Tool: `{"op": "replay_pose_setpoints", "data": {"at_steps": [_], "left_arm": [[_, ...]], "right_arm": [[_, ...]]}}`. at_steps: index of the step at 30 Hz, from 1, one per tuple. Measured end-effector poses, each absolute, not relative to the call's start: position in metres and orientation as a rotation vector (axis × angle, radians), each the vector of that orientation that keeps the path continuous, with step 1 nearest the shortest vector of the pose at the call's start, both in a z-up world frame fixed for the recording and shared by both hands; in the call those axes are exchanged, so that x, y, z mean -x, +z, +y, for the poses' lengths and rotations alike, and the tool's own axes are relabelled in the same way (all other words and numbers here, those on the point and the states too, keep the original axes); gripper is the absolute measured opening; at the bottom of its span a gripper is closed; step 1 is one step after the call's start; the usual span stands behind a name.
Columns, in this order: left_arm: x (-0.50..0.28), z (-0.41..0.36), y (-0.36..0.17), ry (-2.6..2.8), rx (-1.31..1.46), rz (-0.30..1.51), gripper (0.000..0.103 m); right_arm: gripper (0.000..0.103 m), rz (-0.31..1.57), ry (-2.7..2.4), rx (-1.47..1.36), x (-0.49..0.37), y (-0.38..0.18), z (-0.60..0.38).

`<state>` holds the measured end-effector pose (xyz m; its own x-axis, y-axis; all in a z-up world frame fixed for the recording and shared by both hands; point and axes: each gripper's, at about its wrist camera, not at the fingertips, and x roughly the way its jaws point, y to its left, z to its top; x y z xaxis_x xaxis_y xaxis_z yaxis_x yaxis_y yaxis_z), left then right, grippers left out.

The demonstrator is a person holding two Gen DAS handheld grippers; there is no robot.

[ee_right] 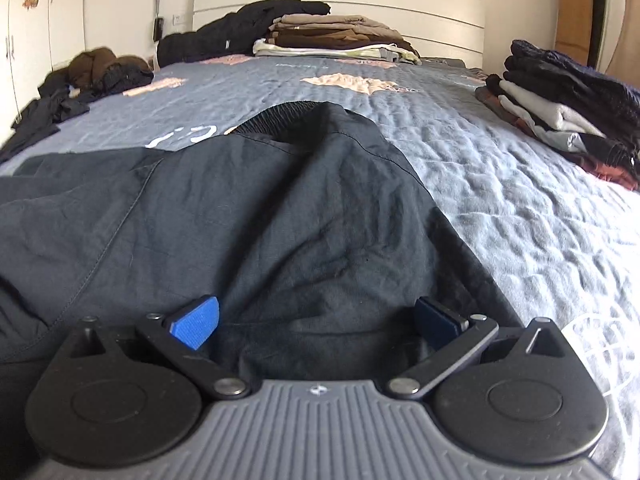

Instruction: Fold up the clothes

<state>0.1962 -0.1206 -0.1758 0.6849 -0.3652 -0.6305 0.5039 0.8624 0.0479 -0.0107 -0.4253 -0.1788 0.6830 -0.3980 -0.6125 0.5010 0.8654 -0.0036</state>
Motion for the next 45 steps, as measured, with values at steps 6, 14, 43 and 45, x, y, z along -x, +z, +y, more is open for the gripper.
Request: {"op": "replay_pose_setpoints", "data": {"at_steps": [6, 14, 43, 45], "left_arm": [[-0.1920, -0.1187, -0.1762, -0.493, -0.215, 0.636, 0.103], [-0.1948, -0.1203, -0.1788, -0.491, -0.221, 0.635, 0.103], [-0.1979, -0.1181, -0.1798, -0.498, -0.204, 0.641, 0.103], [-0.1983, -0.1183, -0.1799, -0.499, -0.203, 0.641, 0.103]], "right_arm": [[0.103, 0.644, -0.502, -0.189, 0.0073, -0.1801, -0.4299], [0.103, 0.644, -0.501, -0.191, 0.0070, -0.1812, -0.4305], [0.103, 0.642, -0.501, -0.191, 0.0074, -0.1820, -0.4295], [0.103, 0.642, -0.501, -0.191, 0.0077, -0.1819, -0.4294]]}}
